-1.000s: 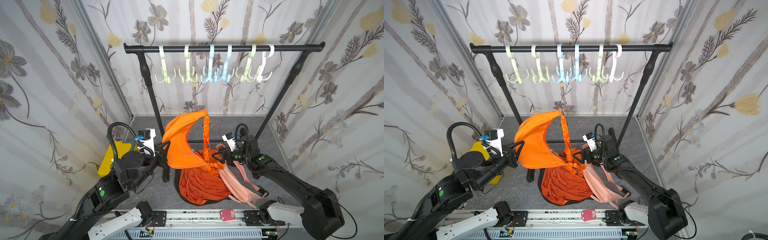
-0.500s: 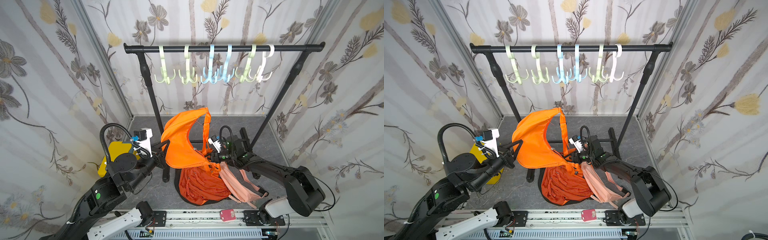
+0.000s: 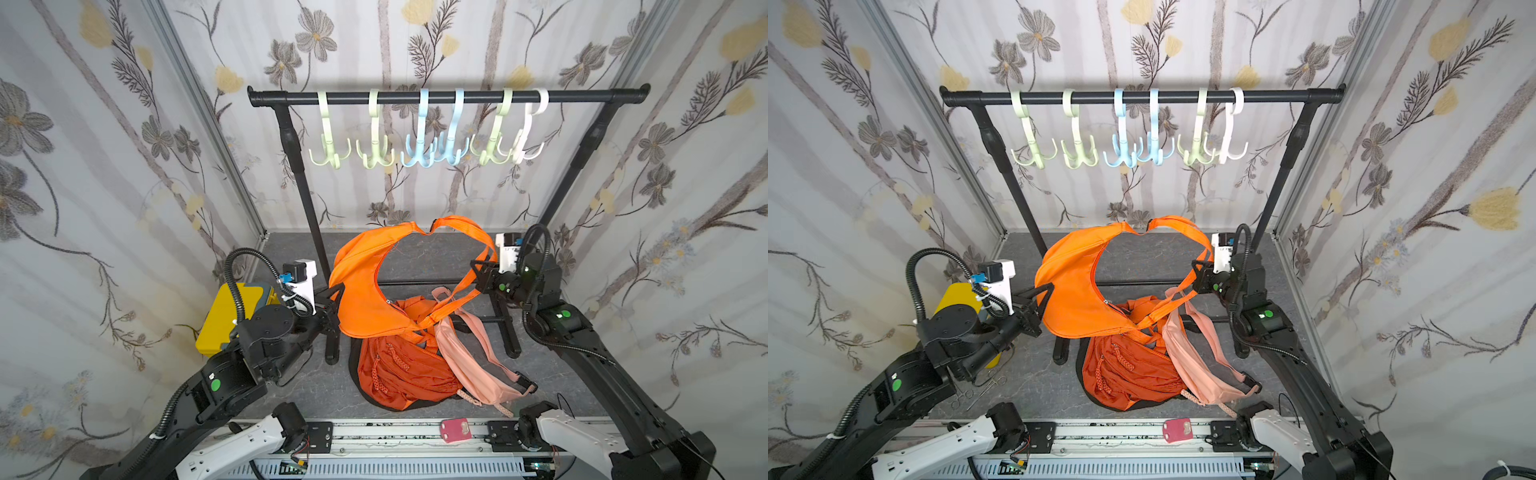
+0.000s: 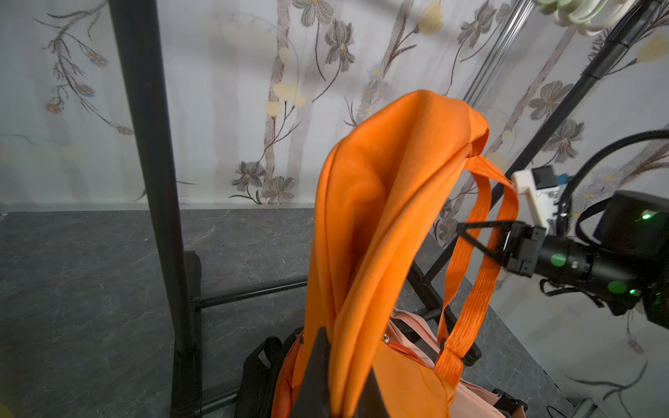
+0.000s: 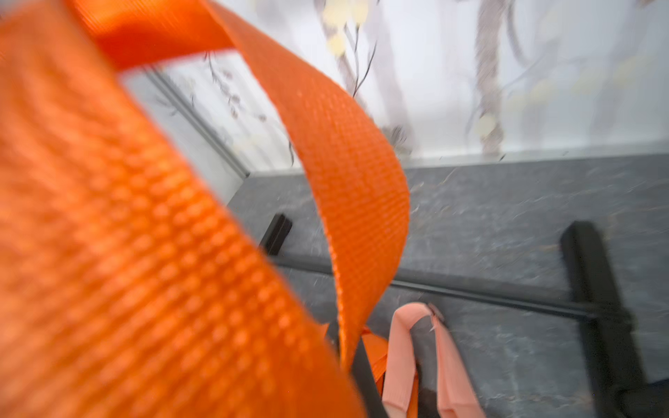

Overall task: Hang the bag on a hook
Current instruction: Hang the bag on the hook.

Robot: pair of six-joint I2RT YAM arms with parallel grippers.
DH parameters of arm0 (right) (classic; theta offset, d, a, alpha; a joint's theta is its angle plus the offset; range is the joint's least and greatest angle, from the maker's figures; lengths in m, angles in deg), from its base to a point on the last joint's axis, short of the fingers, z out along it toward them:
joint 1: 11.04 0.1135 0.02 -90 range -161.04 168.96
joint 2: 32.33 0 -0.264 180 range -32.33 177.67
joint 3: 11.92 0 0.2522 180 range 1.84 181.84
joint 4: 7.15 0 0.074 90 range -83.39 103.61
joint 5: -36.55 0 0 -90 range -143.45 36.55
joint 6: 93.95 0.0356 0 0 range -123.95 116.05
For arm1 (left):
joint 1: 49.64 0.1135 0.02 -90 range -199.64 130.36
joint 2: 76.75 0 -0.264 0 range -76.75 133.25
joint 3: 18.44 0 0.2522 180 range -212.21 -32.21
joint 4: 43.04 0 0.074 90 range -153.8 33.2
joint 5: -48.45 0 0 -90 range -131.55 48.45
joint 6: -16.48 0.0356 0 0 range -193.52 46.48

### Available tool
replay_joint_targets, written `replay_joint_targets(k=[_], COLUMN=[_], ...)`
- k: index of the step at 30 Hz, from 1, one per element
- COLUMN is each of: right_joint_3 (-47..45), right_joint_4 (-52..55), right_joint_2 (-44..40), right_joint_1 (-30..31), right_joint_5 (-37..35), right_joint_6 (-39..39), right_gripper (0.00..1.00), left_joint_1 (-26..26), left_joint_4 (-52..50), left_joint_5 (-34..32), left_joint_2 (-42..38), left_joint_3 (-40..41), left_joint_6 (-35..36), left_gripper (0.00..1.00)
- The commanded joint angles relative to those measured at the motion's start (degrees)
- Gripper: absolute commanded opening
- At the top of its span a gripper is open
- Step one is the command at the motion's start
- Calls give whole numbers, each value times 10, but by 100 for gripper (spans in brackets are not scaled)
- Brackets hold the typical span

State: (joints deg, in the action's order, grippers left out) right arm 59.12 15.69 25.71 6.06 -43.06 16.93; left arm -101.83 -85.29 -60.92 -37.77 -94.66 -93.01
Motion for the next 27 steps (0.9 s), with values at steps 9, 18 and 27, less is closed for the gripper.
replay_joint_targets(k=[9, 18, 27], right_joint_3=[205, 394, 550], right_joint_4=[71, 97, 121], right_joint_2=[6, 92, 198], right_joint_1=[-94, -128, -161], right_joint_5=[-60, -45, 20], right_joint_6=[-33, -55, -52], right_gripper=[0, 0, 0], left_joint_1=[-1, -22, -102], left_joint_4=[252, 361, 394], left_joint_5=[71, 127, 91], left_joint_2=[-40, -7, 66], left_joint_3=[55, 40, -22], left_joint_6=[36, 64, 115], left_gripper=[0, 0, 0])
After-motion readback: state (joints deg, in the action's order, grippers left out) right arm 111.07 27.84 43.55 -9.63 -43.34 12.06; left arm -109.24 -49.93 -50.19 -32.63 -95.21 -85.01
